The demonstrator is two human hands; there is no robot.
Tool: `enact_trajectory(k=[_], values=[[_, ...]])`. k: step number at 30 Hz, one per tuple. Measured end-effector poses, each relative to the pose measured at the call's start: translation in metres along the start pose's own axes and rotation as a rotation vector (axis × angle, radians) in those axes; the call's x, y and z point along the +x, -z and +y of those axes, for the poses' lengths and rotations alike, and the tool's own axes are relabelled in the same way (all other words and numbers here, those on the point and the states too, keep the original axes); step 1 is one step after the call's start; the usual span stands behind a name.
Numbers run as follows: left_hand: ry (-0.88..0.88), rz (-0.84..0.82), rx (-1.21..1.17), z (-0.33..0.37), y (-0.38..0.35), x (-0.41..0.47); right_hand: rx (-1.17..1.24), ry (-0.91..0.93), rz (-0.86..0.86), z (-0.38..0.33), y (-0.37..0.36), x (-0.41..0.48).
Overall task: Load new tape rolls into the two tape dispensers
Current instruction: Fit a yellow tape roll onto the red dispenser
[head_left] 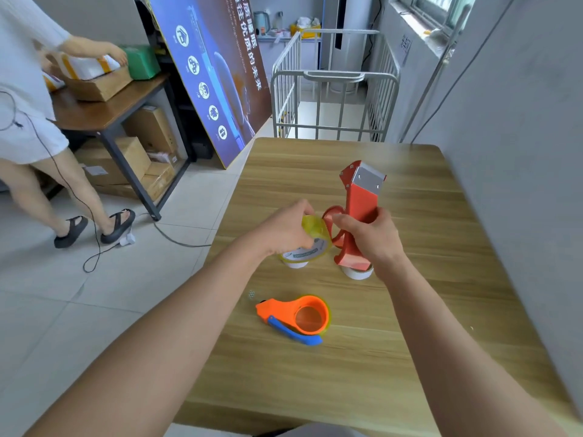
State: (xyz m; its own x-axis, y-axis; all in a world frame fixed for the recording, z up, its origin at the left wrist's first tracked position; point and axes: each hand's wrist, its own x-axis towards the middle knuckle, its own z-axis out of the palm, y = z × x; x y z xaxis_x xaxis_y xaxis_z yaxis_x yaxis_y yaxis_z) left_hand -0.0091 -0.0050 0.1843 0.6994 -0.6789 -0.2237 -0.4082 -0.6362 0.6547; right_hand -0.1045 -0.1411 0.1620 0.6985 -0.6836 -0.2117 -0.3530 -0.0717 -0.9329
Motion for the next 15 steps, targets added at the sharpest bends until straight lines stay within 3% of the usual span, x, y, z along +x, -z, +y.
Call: enact_trajectory(k=[6,9,15], values=[[-0.188,0.056,0.211,-0.006,-0.002,0.001,0.007,0.062,-0.037,0.003,0.002,-0.002],[-0.265,0.102,0.200,-0.012,-0.008,0.001,0.033,0.041,-0.101,0.003,0.000,-0.003],[-0.235,0.312,0.047,-0.015,-0.022,0.005,0.095,0.001,-0.203,0.000,-0.011,-0.010]])
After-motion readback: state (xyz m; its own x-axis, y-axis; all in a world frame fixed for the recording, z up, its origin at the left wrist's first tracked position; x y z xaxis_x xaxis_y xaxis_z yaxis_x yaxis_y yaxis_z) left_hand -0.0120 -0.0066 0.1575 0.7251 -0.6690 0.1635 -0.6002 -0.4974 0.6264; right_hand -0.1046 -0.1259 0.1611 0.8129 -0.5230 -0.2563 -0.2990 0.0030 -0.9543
